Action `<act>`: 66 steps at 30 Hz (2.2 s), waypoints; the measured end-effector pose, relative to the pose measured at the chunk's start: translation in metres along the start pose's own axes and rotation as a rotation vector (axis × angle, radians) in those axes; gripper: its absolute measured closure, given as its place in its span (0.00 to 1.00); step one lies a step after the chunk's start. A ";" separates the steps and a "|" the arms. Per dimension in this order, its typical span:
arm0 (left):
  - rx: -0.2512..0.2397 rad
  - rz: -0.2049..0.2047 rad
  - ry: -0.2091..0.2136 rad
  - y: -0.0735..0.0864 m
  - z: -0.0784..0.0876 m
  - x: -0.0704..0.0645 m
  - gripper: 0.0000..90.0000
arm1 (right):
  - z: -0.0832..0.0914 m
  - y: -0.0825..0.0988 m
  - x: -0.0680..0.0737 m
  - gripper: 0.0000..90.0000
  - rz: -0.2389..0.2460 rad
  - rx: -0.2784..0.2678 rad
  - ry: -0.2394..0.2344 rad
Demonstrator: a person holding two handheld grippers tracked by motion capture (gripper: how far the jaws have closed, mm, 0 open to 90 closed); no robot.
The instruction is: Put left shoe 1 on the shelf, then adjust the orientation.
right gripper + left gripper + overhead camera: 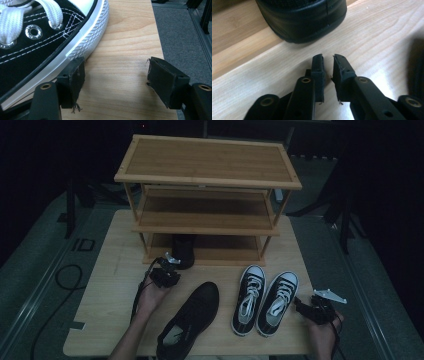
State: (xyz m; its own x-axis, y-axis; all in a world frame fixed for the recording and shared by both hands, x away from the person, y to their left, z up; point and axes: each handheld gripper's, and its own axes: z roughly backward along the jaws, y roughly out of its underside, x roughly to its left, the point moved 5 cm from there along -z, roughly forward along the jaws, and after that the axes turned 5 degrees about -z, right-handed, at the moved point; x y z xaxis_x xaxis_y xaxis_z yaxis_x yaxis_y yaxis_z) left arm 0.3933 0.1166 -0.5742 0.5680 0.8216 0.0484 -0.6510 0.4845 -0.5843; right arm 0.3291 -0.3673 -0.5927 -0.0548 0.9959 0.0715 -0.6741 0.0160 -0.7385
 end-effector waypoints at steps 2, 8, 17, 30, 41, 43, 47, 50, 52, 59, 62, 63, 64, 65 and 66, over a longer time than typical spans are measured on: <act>-0.004 0.002 0.007 0.001 0.002 0.000 0.85 | 0.000 0.000 0.000 0.33 0.000 0.000 0.000; -0.022 0.011 0.046 0.009 0.014 0.000 0.81 | 0.000 0.000 0.000 0.33 0.000 0.000 0.000; -0.036 -0.006 0.090 0.017 0.032 -0.005 0.80 | 0.000 0.000 0.000 0.33 0.000 -0.001 0.003; -0.090 -0.112 0.166 -0.008 0.054 -0.037 0.80 | 0.000 0.000 0.000 0.33 0.000 -0.001 0.003; -0.092 -0.168 0.262 -0.017 0.074 -0.063 0.80 | 0.000 0.000 0.000 0.33 0.000 -0.001 0.002; -0.088 -0.179 0.269 -0.016 0.078 -0.066 0.80 | 0.000 0.000 0.000 0.33 0.000 -0.001 0.002; -0.082 -0.201 0.284 -0.014 0.085 -0.071 0.80 | 0.000 0.000 0.000 0.33 0.000 -0.001 0.002; -0.073 -0.207 0.299 -0.011 0.093 -0.073 0.80 | 0.000 0.000 0.000 0.33 0.000 -0.001 0.003; -0.069 -0.210 0.303 -0.010 0.095 -0.073 0.80 | 0.000 0.000 0.000 0.33 0.000 -0.001 0.003; -0.038 -0.226 0.315 0.001 0.114 -0.074 0.80 | 0.000 0.000 0.000 0.33 0.000 -0.001 0.003; -0.035 -0.227 0.318 0.004 0.122 -0.075 0.80 | 0.000 0.000 0.000 0.33 0.000 -0.001 0.003; -0.029 -0.230 0.318 0.006 0.124 -0.075 0.79 | 0.000 0.000 0.000 0.33 0.000 -0.001 0.003; -0.029 -0.230 0.318 0.006 0.124 -0.075 0.79 | 0.000 0.000 0.000 0.33 0.000 -0.001 0.003; -0.027 -0.230 0.316 0.008 0.127 -0.075 0.79 | 0.000 0.000 0.000 0.33 0.000 -0.001 0.003; -0.025 -0.232 0.318 0.010 0.132 -0.075 0.77 | 0.000 0.000 0.000 0.33 0.001 -0.001 0.003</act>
State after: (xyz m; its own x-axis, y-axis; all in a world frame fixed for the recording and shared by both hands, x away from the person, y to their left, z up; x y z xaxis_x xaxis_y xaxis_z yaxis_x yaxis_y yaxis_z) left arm 0.2776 0.0995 -0.4769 0.8288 0.5551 -0.0697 -0.4768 0.6357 -0.6071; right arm 0.3284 -0.3669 -0.5928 -0.0531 0.9962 0.0692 -0.6735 0.0154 -0.7390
